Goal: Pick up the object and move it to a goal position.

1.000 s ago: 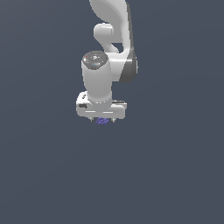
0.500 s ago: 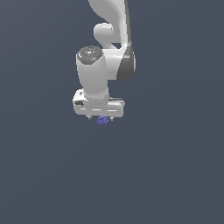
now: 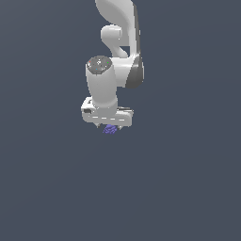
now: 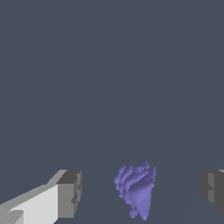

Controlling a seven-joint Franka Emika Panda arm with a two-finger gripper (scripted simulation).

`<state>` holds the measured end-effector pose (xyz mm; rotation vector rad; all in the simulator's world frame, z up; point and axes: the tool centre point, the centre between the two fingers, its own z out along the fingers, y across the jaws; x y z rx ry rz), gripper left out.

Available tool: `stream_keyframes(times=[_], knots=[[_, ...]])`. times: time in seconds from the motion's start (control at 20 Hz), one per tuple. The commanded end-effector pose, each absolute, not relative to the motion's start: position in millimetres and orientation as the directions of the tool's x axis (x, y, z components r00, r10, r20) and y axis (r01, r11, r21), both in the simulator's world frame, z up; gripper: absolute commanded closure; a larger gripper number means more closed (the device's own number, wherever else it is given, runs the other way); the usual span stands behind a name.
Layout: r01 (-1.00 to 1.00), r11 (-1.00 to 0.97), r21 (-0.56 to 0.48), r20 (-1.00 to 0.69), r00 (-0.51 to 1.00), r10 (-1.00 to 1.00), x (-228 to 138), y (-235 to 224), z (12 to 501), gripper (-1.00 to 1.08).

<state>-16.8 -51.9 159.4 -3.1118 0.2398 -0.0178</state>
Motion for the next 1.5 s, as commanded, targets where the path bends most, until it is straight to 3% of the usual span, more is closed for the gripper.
stream_keyframes(times=[0.0,0.65,1.45], knots=[[-0.181,-0.983,-0.019,0.007,0.983,-0.181,-27,-52,148,-0.92],[-0.327,-0.945,-0.002,0.0,0.945,-0.327,-85,-55,96,-0.92],[-0.342,-0.94,0.0,0.0,0.94,-0.342,-93,-55,68,-0.92]])
